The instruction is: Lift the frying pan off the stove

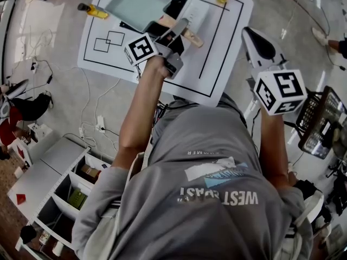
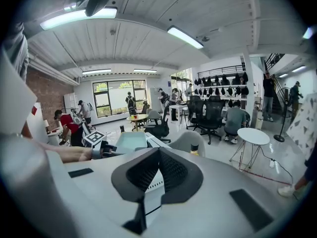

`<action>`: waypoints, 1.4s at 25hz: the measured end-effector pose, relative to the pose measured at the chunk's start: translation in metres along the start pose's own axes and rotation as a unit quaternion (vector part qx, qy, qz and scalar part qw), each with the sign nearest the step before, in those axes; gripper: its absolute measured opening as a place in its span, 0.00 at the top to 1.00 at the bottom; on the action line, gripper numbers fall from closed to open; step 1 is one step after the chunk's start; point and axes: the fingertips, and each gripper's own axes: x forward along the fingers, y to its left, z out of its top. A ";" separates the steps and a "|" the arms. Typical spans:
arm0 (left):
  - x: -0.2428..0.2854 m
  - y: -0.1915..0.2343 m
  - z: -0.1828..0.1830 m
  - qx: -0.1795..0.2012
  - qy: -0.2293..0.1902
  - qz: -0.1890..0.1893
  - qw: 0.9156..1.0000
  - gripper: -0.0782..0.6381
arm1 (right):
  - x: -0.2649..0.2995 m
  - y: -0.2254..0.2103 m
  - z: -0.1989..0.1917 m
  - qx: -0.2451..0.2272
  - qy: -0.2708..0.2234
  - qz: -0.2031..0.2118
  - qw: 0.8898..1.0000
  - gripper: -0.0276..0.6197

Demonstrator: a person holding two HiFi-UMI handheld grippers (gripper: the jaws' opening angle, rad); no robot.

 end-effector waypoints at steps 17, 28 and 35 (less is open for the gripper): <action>-0.022 -0.077 -0.012 0.009 -0.008 -0.044 0.999 0.67 | -0.020 0.007 0.012 -0.001 -0.032 -0.013 0.999 0.94; -0.040 -0.108 -0.024 0.016 -0.006 -0.057 0.998 0.67 | -0.033 0.013 0.026 -0.030 -0.072 -0.033 0.996 0.94; -0.047 -0.116 -0.028 0.019 -0.002 -0.057 0.998 0.67 | -0.036 0.020 0.039 -0.058 -0.091 -0.042 0.993 0.94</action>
